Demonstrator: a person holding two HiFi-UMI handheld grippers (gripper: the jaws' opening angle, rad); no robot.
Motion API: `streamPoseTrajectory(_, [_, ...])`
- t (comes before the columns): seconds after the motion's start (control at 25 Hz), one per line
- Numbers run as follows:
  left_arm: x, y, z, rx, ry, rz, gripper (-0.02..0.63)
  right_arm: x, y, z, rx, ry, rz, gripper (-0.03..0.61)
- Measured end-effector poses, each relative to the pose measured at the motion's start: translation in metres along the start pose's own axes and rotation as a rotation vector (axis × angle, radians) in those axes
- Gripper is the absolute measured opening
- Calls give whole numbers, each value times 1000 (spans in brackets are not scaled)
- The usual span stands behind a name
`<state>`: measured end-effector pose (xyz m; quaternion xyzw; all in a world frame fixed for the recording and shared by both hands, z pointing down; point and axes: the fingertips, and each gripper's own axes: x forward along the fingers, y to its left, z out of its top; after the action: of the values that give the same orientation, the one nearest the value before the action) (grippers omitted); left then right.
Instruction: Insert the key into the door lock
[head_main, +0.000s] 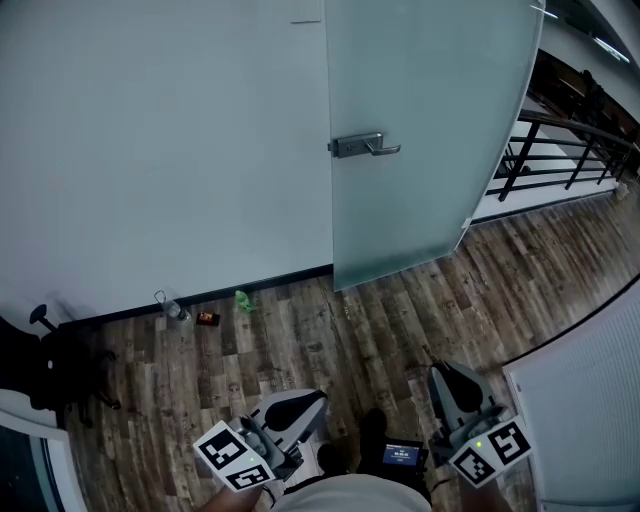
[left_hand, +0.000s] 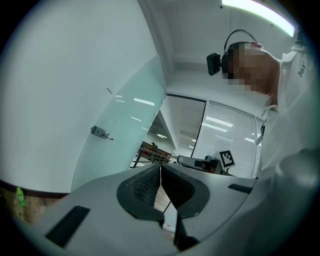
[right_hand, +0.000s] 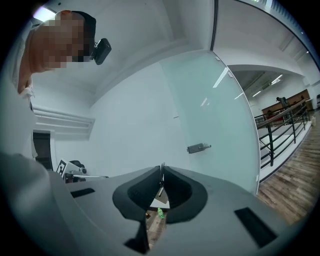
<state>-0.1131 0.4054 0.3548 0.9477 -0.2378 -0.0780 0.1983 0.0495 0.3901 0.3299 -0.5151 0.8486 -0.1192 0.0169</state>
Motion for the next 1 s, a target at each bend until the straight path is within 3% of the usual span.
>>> streamPoseTrajectory(0.24, [27,30,11,16,-12,42,17,41,-29,13,-11,-10,46,28])
streamPoseTrajectory(1.0, [188,121,55,-24,-28,152,17,156,-178,70,-6,30,150,28])
